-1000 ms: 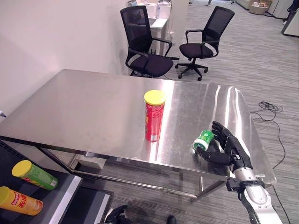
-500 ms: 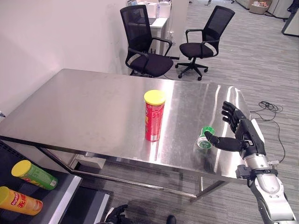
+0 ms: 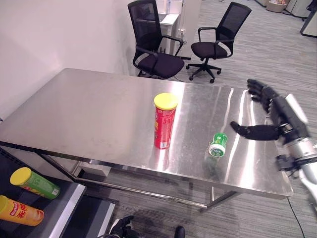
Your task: Put the goods on the table back onto the shelves and tidy them up.
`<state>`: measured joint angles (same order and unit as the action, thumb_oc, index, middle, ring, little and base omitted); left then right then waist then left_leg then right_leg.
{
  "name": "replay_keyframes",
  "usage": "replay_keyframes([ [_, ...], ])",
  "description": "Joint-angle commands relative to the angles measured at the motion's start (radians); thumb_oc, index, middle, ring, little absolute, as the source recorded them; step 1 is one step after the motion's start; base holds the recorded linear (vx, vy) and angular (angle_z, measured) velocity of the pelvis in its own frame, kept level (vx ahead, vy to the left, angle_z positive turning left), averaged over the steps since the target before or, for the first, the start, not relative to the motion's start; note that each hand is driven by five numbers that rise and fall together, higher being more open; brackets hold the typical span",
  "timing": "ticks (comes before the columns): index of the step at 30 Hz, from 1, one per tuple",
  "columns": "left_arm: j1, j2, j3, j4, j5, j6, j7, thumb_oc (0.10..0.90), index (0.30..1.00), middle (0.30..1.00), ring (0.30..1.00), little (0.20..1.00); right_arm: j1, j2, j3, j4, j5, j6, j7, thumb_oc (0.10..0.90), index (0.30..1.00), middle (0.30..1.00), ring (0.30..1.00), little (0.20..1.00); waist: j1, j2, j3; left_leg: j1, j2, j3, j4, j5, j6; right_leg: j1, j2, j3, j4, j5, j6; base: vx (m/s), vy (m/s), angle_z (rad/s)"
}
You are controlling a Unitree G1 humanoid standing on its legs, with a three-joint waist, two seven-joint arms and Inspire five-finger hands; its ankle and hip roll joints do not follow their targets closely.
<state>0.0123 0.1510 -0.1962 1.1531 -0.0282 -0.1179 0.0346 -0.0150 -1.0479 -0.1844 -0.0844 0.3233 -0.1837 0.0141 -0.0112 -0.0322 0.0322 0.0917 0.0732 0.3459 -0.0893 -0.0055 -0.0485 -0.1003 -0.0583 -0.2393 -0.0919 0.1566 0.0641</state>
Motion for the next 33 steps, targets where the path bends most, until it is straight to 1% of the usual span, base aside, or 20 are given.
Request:
replay_keyframes([
  [1, -0.020, 0.050, -0.056, -0.014, 0.039, -0.068, -0.006, 0.800, 0.900, 0.900, 0.900, 0.900, -0.185, -0.067, -0.099, 0.057, -0.066, -0.117, -0.035, 0.800, 0.900, 0.900, 0.900, 0.900, 0.039, -0.076, -0.029, -0.031, 0.034, -0.030, 0.002, -0.002, -0.045, 0.129, -0.074, 0.015, 0.040, -0.114, 0.114, -0.04, -0.037, 0.00],
  [4, -0.008, 0.059, -0.070, -0.014, 0.048, -0.070, -0.017, 0.800, 0.900, 0.900, 0.900, 0.900, -0.236, -0.215, -0.080, 0.157, -0.113, -0.113, -0.012, 0.800, 0.900, 0.900, 0.900, 0.900, 0.045, -0.083, -0.023, -0.030, 0.041, -0.035, 0.002, 0.001, -0.051, 0.126, -0.069, 0.013, 0.064, -0.126, 0.111, -0.03, -0.050, 0.00],
  [5, -0.006, 0.060, -0.072, -0.015, 0.048, -0.070, -0.020, 0.800, 0.900, 0.900, 0.900, 0.900, -0.243, -0.236, -0.082, 0.179, -0.110, -0.119, -0.008, 0.800, 0.900, 0.900, 0.900, 0.900, 0.045, -0.084, -0.023, -0.036, 0.043, -0.037, 0.002, 0.008, -0.052, 0.120, -0.068, 0.012, 0.070, -0.126, 0.109, -0.03, -0.071, 0.01],
  [7, 0.000, 0.067, -0.068, -0.012, 0.050, -0.072, -0.029, 0.800, 0.900, 0.900, 0.900, 0.900, -0.269, -0.312, -0.061, 0.204, -0.140, -0.114, 0.030, 0.800, 0.900, 0.900, 0.900, 0.900, 0.049, -0.087, -0.017, -0.039, 0.054, -0.044, 0.002, 0.019, -0.059, 0.118, -0.064, 0.007, 0.084, -0.135, 0.104, -0.03, -0.081, 0.03],
  [9, 0.002, 0.073, -0.072, -0.015, 0.051, -0.069, -0.034, 0.800, 0.900, 0.900, 0.900, 0.900, -0.289, -0.350, -0.047, 0.231, -0.085, -0.112, 0.089, 0.800, 0.900, 0.900, 0.900, 0.900, 0.052, -0.091, -0.016, -0.045, 0.063, -0.051, 0.002, 0.030, -0.065, 0.114, -0.057, 0.000, 0.088, -0.140, 0.100, -0.03, -0.094, 0.02],
  [10, 0.003, 0.074, -0.081, -0.015, 0.050, -0.069, -0.043, 0.800, 0.900, 0.900, 0.900, 0.900, -0.306, -0.360, -0.015, 0.253, -0.068, -0.110, 0.114, 0.800, 0.900, 0.900, 0.900, 0.900, 0.058, -0.094, -0.014, -0.047, 0.069, -0.054, 0.002, 0.037, -0.069, 0.114, -0.052, -0.006, 0.090, -0.144, 0.097, -0.04, -0.119, 0.03],
  [12, 0.009, 0.075, -0.083, -0.018, 0.043, -0.068, -0.061, 0.800, 0.900, 0.900, 0.900, 0.900, -0.358, -0.390, 0.061, 0.287, -0.082, -0.101, 0.157, 0.800, 0.900, 0.900, 0.900, 0.900, 0.066, -0.100, -0.012, -0.047, 0.079, -0.058, 0.002, 0.048, -0.075, 0.119, -0.042, -0.012, 0.086, -0.149, 0.091, -0.03, -0.120, 0.07],
  [13, 0.012, 0.075, -0.081, -0.019, 0.045, -0.068, -0.062, 0.800, 0.900, 0.900, 0.900, 0.900, -0.371, -0.389, 0.078, 0.298, -0.059, -0.100, 0.182, 0.800, 0.900, 0.900, 0.900, 0.900, 0.065, -0.099, -0.011, -0.045, 0.084, -0.060, 0.002, 0.051, -0.077, 0.124, -0.037, -0.014, 0.084, -0.152, 0.088, -0.02, -0.148, 0.14],
  [14, 0.016, 0.078, -0.086, -0.021, 0.045, -0.070, -0.070, 0.800, 0.900, 0.900, 0.900, 0.900, -0.398, -0.379, 0.133, 0.326, -0.051, -0.094, 0.211, 0.800, 0.900, 0.900, 0.900, 0.900, 0.075, -0.102, -0.009, -0.041, 0.095, -0.064, 0.002, 0.057, -0.083, 0.136, -0.025, -0.020, 0.079, -0.161, 0.083, -0.02, -0.155, 0.18],
  [15, 0.019, 0.080, -0.084, -0.027, 0.045, -0.071, -0.072, 0.800, 0.900, 0.900, 0.900, 0.900, -0.407, -0.368, 0.150, 0.333, -0.051, -0.092, 0.223, 0.800, 0.900, 0.900, 0.900, 0.900, 0.077, -0.101, -0.008, -0.041, 0.100, -0.066, 0.002, 0.061, -0.086, 0.139, -0.021, -0.025, 0.076, -0.164, 0.080, -0.01, -0.151, 0.14],
  [17, 0.022, 0.085, -0.087, -0.036, 0.047, -0.073, -0.073, 0.800, 0.900, 0.900, 0.900, 0.900, -0.432, -0.353, 0.194, 0.360, -0.072, -0.090, 0.224, 0.800, 0.900, 0.900, 0.900, 0.900, 0.087, -0.100, -0.004, -0.040, 0.109, -0.074, 0.002, 0.071, -0.090, 0.148, -0.011, -0.033, 0.075, -0.172, 0.072, -0.01, -0.108, 0.05],
  [21, 0.029, 0.095, -0.099, -0.060, 0.079, -0.080, -0.057, 0.800, 0.900, 0.900, 0.900, 0.900, -0.433, -0.347, 0.223, 0.375, -0.114, -0.095, 0.215, 0.800, 0.900, 0.900, 0.900, 0.900, 0.096, -0.095, 0.001, -0.048, 0.122, -0.092, 0.002, 0.086, -0.097, 0.157, -0.001, -0.051, 0.077, -0.185, 0.064, 0.00, -0.084, 0.17],
  [23, 0.030, 0.099, -0.095, -0.063, 0.092, -0.085, -0.041, 0.800, 0.900, 0.900, 0.900, 0.900, -0.415, -0.340, 0.220, 0.374, -0.135, -0.104, 0.201, 0.800, 0.900, 0.900, 0.900, 0.900, 0.099, -0.089, 0.003, -0.055, 0.126, -0.104, 0.002, 0.094, -0.101, 0.160, 0.001, -0.066, 0.081, -0.193, 0.060, 0.02, -0.064, 0.38],
  [27, 0.032, 0.106, -0.074, -0.068, 0.107, -0.088, -0.012, 0.800, 0.900, 0.900, 0.900, 0.900, -0.352, -0.307, 0.171, 0.349, -0.167, -0.119, 0.173, 0.800, 0.900, 0.900, 0.900, 0.900, 0.108, -0.079, 0.006, -0.061, 0.132, -0.126, 0.002, 0.101, -0.105, 0.168, 0.002, -0.094, 0.090, -0.207, 0.053, 0.03, -0.058, 0.15],
  [30, 0.034, 0.111, -0.064, -0.080, 0.117, -0.091, 0.004, 0.800, 0.900, 0.900, 0.900, 0.900, -0.295, -0.256, 0.123, 0.313, -0.185, -0.126, 0.157, 0.800, 0.900, 0.900, 0.900, 0.900, 0.118, -0.072, 0.010, -0.067, 0.136, -0.145, 0.002, 0.106, -0.110, 0.171, 0.002, -0.114, 0.104, -0.221, 0.046, 0.05, -0.052, 0.29],
  [32, 0.027, 0.109, -0.065, -0.075, 0.120, -0.093, 0.009, 0.800, 0.900, 0.900, 0.900, 0.900, -0.264, -0.212, 0.113, 0.264, -0.189, -0.128, 0.155, 0.800, 0.900, 0.900, 0.900, 0.900, 0.123, -0.065, 0.014, -0.070, 0.138, -0.157, 0.002, 0.109, -0.113, 0.172, 0.002, -0.132, 0.116, -0.231, 0.041, 0.04, -0.054, 0.23],
  [33, 0.027, 0.109, -0.066, -0.075, 0.120, -0.093, 0.009, 0.800, 0.900, 0.900, 0.900, 0.900, -0.261, -0.212, 0.110, 0.263, -0.189, -0.128, 0.155, 0.800, 0.900, 0.900, 0.900, 0.900, 0.123, -0.066, 0.015, -0.071, 0.138, -0.158, 0.002, 0.109, -0.113, 0.173, 0.002, -0.132, 0.116, -0.232, 0.041, 0.01, -0.038, 0.32],
])
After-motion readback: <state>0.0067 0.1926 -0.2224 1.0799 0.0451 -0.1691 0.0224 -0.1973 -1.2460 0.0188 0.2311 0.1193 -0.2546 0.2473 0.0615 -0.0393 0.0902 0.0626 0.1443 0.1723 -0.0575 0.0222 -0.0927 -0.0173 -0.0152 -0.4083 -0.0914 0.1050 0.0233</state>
